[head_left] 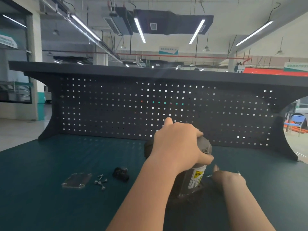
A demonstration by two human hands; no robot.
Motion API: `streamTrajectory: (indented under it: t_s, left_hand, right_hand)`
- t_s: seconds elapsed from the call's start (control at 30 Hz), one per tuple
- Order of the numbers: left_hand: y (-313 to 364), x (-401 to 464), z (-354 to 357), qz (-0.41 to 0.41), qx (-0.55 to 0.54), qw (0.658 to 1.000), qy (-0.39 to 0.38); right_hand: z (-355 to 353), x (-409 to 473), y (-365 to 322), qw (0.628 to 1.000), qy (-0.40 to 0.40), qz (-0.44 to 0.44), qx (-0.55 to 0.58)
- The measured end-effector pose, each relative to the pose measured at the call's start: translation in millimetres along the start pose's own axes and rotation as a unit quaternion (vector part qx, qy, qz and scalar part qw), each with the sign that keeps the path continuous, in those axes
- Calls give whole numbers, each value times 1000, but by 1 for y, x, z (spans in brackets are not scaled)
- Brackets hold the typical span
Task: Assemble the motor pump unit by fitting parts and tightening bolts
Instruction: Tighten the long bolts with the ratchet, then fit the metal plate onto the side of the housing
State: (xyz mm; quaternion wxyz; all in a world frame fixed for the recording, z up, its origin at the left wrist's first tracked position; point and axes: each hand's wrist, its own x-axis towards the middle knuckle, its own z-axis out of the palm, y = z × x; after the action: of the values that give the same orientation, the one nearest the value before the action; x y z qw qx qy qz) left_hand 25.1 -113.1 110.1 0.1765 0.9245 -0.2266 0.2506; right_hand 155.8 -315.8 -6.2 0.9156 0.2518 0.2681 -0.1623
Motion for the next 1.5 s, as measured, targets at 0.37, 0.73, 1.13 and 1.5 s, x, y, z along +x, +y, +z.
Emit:
streamTrajectory:
  t_s: [0.37,0.73,1.13,1.5]
  left_hand:
    - [-7,5,4,-32,32,997,62]
    - [-46,10,-2,-179,-33,983,-20]
    - [-54,5,-2,-80,10,996,-43]
    - [-62,-50,-11,66,31,993,-93]
  right_hand:
    - [-11,-97,55,570,-434,-126,-687]
    - [-33,-71,56,245,-582,-117,-766]
    - [-23,-74,46,240,-534,-27,-810]
    - [-70,-99,30,221,-578,-158,-770]
